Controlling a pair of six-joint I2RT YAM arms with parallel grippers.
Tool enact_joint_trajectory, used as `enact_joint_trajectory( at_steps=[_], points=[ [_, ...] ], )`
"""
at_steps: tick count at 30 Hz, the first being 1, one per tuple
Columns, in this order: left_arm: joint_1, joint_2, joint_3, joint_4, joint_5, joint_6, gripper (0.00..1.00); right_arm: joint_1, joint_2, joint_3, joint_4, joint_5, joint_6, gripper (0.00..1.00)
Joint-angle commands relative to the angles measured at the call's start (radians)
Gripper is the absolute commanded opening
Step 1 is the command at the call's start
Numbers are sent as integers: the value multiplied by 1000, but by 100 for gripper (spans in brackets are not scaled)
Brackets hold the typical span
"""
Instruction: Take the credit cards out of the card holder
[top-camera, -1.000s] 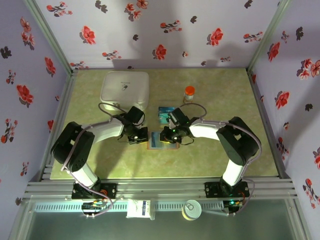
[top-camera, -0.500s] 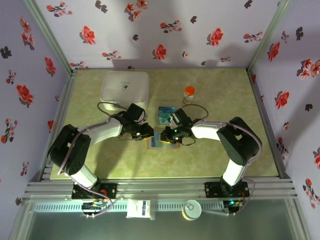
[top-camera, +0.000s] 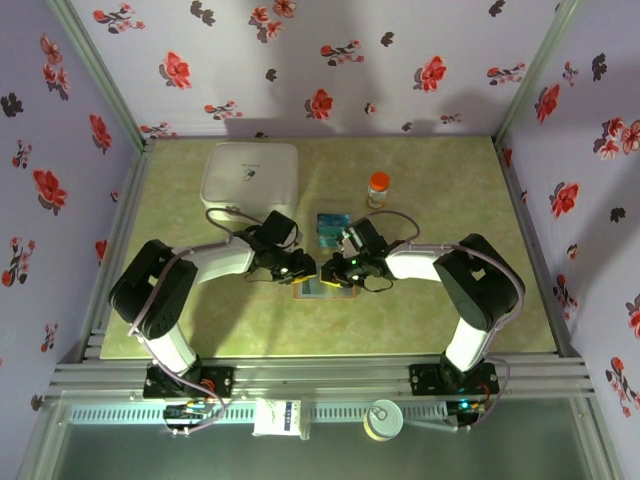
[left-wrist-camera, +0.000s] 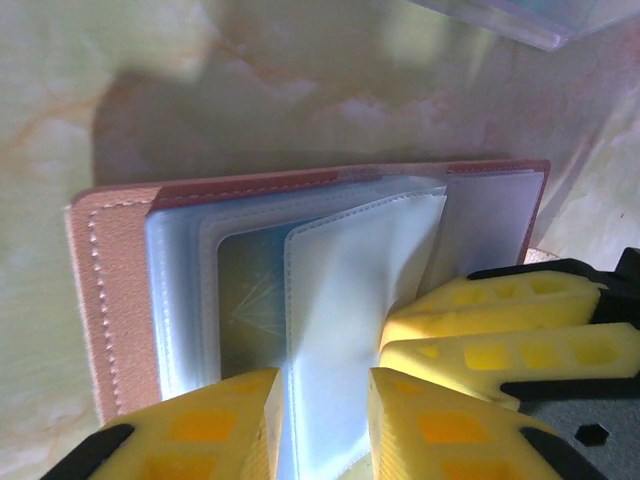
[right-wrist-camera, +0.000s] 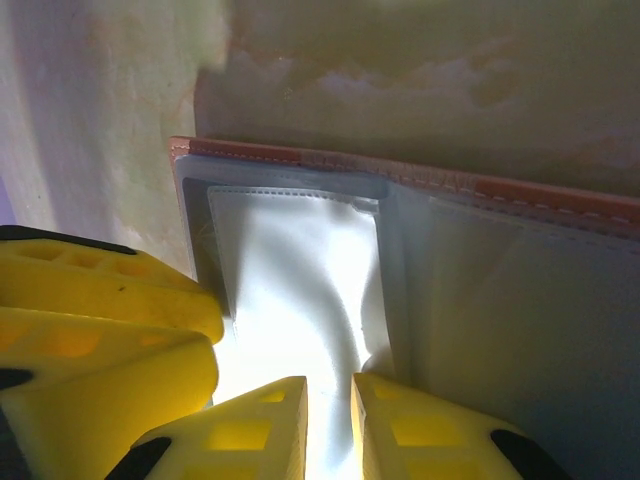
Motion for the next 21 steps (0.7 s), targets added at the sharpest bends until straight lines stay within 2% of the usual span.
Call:
enact_joint_trajectory(
  at_steps=[1,6,13,17,21],
  points=[
    [-8,25,-1,26,16,-20,28,-7,-14,-21,13,-18,16,20],
    [-11,38,1,36,17,-28,27,-13,-15,-31,24,-22,18,20],
    [-16,37,7,52,17,-43,19,-15,-23,-42,49,-31,29,19],
    [-19,17,16,39,13,-42,18,-15,-80,-50,60,-29,40,19],
    [-22,-13,23,23,11,-44,18,-20,-172,-36,-22,26,13,21]
  ],
)
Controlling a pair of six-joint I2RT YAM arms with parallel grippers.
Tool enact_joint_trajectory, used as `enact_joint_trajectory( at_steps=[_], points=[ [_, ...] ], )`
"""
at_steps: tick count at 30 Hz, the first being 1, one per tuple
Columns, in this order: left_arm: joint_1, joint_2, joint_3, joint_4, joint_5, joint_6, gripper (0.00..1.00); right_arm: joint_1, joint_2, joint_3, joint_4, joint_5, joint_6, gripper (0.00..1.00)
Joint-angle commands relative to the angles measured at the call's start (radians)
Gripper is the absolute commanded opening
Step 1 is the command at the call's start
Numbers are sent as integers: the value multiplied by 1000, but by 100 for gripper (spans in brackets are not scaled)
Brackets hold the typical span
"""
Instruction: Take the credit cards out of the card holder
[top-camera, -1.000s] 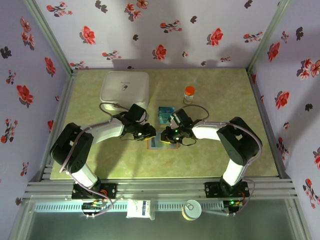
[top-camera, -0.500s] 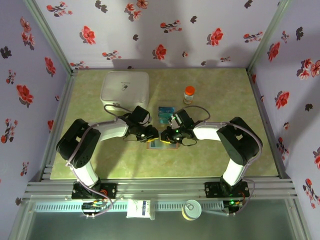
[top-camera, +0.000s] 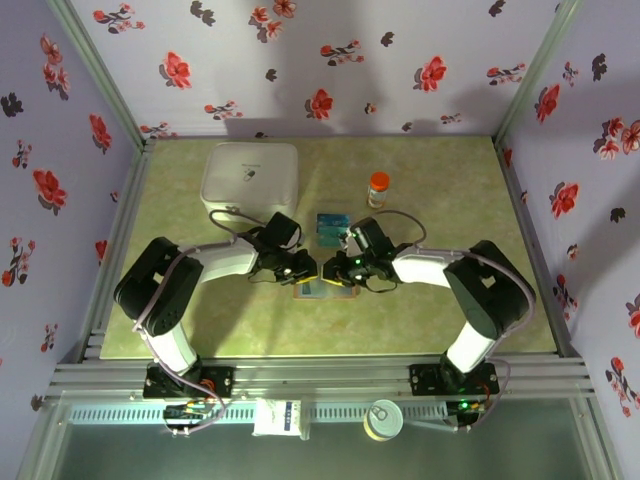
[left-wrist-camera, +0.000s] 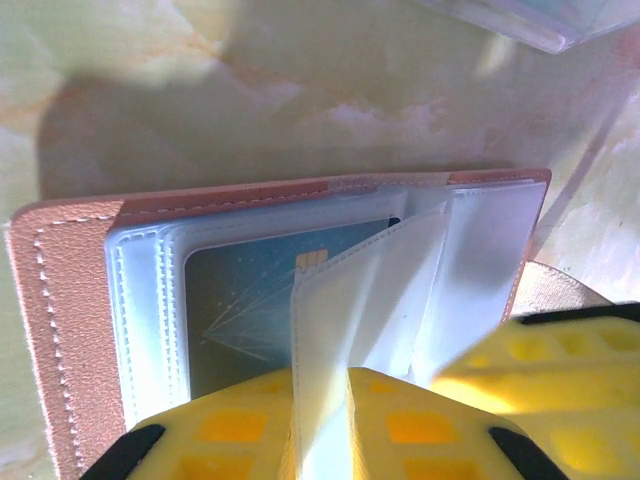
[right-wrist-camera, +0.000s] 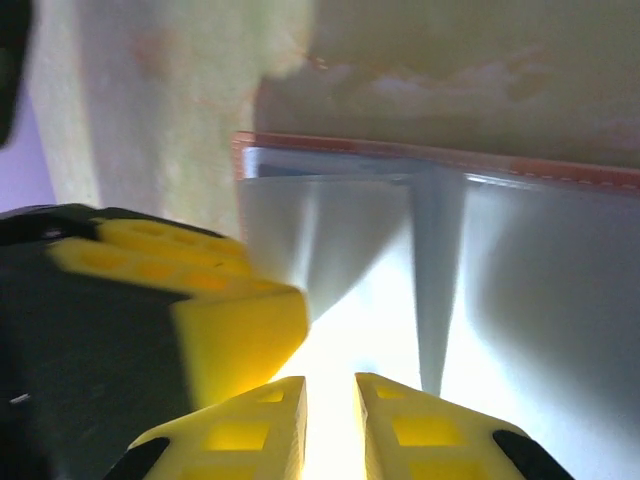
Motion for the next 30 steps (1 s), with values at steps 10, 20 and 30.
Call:
enact_joint_trajectory(
  at_steps=[10,20,30],
  points=[
    [-62,-4,137,-59,12,-12,26,-68,-339,31,-345,229,-81,23],
    [-140,172,285,-56,26,-9,41,-133,-537,14,-489,334,-103,25],
    [-139,179,299,-67,21,10,49,-134,-541,13,-488,302,-92,26]
  ],
)
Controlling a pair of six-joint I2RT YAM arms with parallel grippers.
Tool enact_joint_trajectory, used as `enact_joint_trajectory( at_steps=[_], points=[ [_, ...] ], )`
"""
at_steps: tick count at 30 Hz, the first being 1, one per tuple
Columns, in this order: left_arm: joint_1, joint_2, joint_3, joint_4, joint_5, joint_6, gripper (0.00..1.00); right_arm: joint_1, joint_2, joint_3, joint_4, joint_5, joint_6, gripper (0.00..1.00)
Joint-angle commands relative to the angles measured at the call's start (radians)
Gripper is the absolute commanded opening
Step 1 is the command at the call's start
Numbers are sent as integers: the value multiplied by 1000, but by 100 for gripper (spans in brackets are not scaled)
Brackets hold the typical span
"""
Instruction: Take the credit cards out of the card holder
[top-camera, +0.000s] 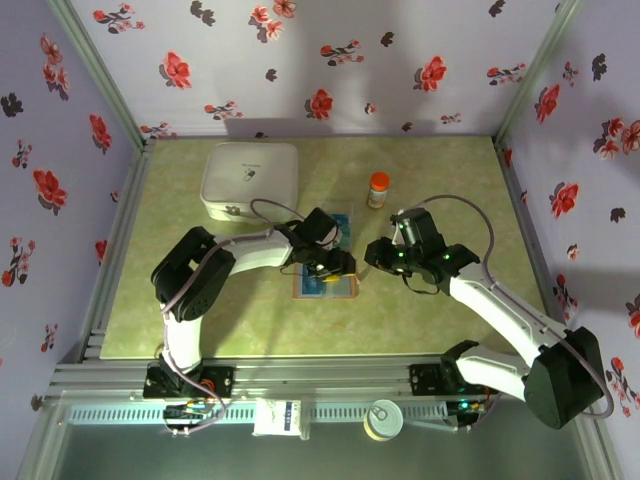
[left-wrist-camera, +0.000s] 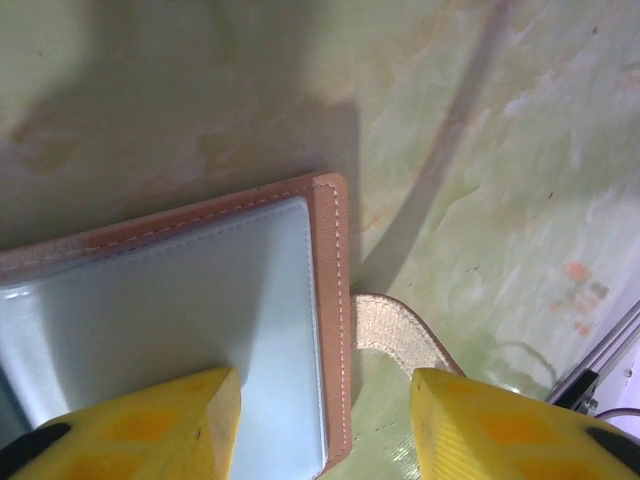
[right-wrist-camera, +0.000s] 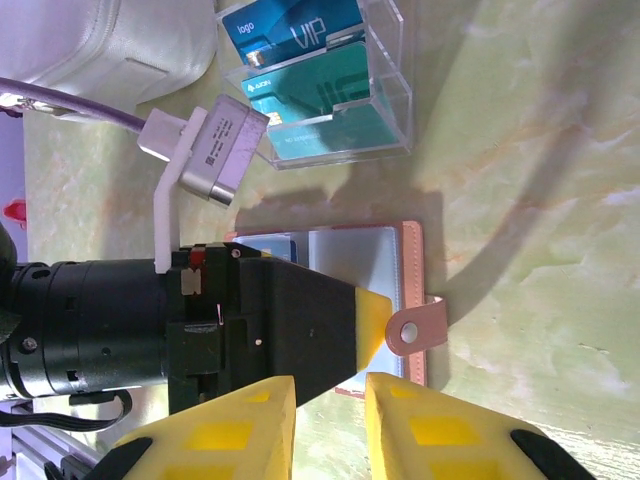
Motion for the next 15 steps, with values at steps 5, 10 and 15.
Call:
enact_joint_trajectory(
  at_steps=[5,10,15],
  points=[
    [30,-100,4,-72,-20,38,49,0,43,1,62,-61,19,24],
    [71,-198,-47,-136,-70,78,49,33,110,24,119,-93,33,24],
    [134,-278,-141,-144,-80,91,45,87,193,64,139,-91,32,24]
  ],
)
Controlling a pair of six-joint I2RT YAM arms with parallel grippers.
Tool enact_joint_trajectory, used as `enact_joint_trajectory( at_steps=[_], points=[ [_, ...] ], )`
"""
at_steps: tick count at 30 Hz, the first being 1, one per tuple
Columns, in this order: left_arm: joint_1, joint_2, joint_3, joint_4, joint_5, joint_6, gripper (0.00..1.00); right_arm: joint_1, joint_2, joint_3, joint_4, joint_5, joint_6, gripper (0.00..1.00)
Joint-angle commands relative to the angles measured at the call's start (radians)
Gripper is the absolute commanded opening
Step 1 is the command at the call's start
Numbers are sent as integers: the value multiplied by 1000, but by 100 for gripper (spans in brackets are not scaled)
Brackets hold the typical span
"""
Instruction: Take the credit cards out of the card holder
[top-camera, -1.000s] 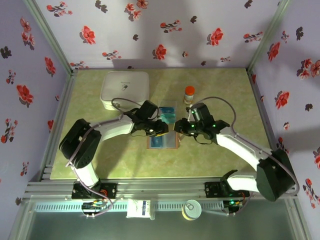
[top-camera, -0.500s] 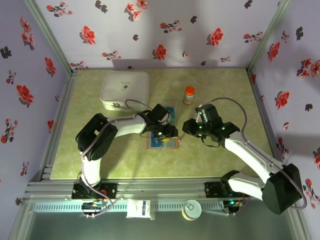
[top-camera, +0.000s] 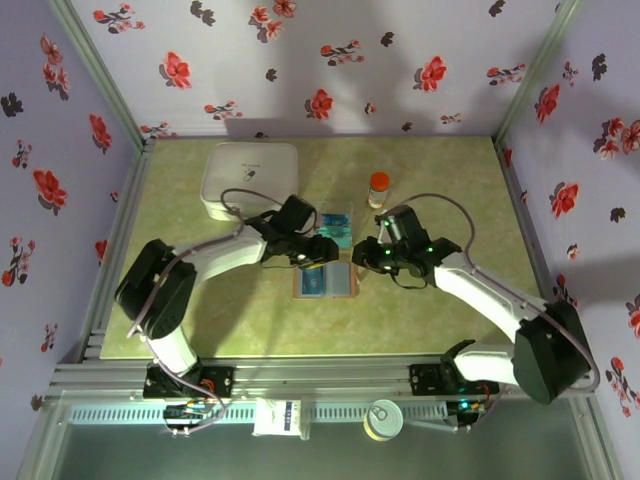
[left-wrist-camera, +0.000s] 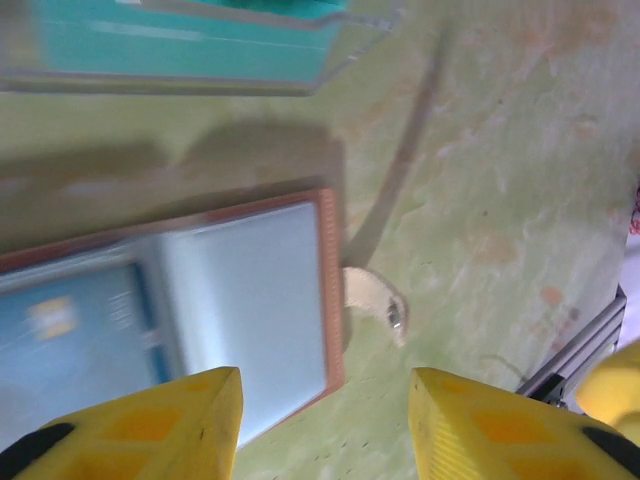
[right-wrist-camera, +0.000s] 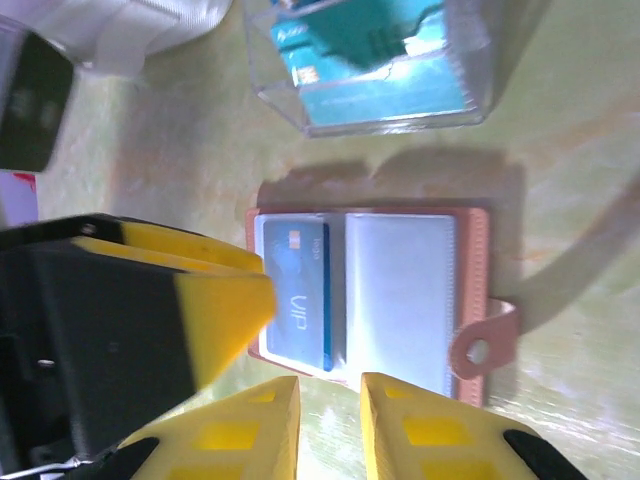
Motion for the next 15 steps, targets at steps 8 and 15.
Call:
enact_joint_trajectory(
  at_steps=[8,15],
  points=[
    [104,-88,-176,-41,-15,58,30,112,173,84,95,-30,40,23],
    [109,-49,-195,-9,2,61,14,155,294,101,171,-69,68,23]
  ],
)
